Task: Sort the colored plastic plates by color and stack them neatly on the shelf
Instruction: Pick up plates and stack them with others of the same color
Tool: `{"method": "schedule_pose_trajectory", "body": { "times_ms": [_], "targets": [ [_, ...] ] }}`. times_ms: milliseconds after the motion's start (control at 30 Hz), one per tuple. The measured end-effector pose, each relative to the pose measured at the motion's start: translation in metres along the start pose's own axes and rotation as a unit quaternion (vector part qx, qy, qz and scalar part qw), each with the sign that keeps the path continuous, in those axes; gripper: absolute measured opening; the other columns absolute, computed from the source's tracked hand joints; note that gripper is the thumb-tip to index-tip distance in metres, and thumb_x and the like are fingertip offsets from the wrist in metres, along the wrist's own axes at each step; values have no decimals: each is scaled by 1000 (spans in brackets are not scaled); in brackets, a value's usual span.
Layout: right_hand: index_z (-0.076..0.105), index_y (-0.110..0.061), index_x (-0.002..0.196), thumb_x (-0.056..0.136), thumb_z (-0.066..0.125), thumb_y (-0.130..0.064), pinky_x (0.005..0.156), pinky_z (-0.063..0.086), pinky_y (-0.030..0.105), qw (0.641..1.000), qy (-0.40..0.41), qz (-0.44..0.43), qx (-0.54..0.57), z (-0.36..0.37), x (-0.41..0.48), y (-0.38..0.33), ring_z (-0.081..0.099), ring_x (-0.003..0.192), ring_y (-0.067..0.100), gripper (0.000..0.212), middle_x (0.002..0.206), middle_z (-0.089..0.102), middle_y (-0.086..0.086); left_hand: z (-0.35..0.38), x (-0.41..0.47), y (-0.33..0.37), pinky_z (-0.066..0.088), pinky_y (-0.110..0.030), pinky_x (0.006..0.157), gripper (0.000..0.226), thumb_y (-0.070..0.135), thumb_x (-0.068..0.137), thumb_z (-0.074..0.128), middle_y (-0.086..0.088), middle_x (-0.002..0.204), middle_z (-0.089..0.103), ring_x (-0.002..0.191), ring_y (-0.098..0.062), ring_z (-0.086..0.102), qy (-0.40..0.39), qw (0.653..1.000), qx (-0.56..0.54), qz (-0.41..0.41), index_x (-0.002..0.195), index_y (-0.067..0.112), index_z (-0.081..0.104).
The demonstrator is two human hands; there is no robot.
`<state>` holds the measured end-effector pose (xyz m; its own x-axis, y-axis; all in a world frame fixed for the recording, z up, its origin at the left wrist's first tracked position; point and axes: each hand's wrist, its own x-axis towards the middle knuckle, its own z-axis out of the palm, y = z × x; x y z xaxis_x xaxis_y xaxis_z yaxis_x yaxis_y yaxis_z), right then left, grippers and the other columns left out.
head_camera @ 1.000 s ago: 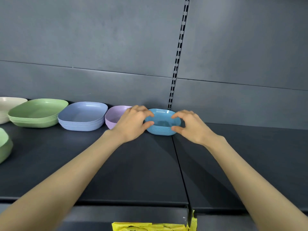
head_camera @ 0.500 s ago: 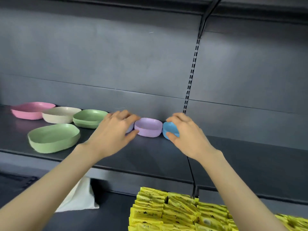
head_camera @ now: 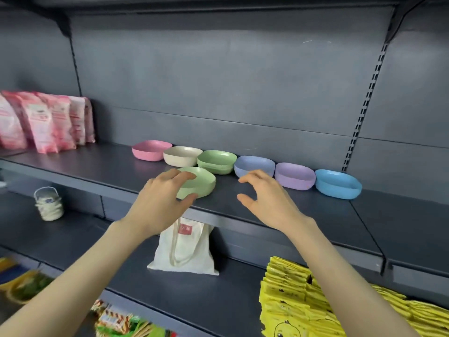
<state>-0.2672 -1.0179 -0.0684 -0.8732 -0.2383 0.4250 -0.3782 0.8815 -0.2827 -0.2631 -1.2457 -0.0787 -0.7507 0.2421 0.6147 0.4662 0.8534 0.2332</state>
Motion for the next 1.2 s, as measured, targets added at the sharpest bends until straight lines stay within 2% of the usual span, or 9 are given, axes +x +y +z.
{"method": "schedule_pose_trajectory", "body": {
  "times_ms": [267,567,633,700,800,900,1033,1133,1200],
  "targets": [
    [53,-18,125,89,60,-32,95,45,41,990,10,97,99,78,53,-43,51,115,19,39,128,52,-1,15,7,-114,45,-28,84,42,31,85,66,-1,113,60,100,-16,59,-48,992,-102,-49,124,19,56],
    [46,-17,131,85,66,-36,85,41,24,965,13,196,173,117,93,-33,54,104,14,53,128,50,0,55,62,-170,41,-26,87,58,40,77,72,5,113,50,106,-15,52,-134,959,-233,-92,126,20,47],
    [43,-19,135,83,68,-39,84,41,22,956,4,214,203,120,101,-27,57,103,13,61,126,49,-5,62,71,-176,41,-22,86,60,40,76,73,10,114,49,104,-9,52,-163,944,-271,-98,125,23,44],
    [43,-21,136,80,70,-41,87,44,23,945,-12,225,237,123,107,-21,59,101,10,65,125,50,-8,67,76,-180,42,-12,80,52,37,76,74,19,109,53,96,7,54,-188,922,-324,-102,117,29,43],
    [48,-23,130,77,73,-39,93,49,30,930,-34,223,292,127,112,-11,64,96,10,61,118,61,-11,73,80,-184,44,-3,71,48,31,76,75,26,107,57,87,19,57,-204,893,-387,-108,115,31,47],
    [56,-24,118,79,73,-28,94,51,37,917,-38,205,339,131,117,-5,67,94,20,43,106,69,-9,80,83,-187,46,-3,72,52,28,72,77,19,108,63,90,14,60,-190,883,-415,-109,118,27,53],
    [60,-30,111,77,76,-21,82,51,18,916,-16,194,350,128,121,-1,67,88,13,39,101,70,-12,88,87,-183,50,-11,77,56,35,60,76,23,99,68,92,7,63,-170,864,-461,-109,112,31,56],
    [61,-33,110,75,77,-19,82,52,18,910,23,198,362,123,118,1,66,91,14,41,103,68,-9,95,91,-179,50,-19,84,73,34,56,79,22,114,61,103,2,60,-130,847,-499,-130,122,25,49],
    [62,-30,114,75,76,-18,83,52,20,902,55,205,376,117,115,2,66,93,15,43,106,66,-3,99,96,-174,50,-18,82,71,28,59,79,15,117,61,105,-2,60,-111,831,-531,-126,122,18,49]
  ]
}}
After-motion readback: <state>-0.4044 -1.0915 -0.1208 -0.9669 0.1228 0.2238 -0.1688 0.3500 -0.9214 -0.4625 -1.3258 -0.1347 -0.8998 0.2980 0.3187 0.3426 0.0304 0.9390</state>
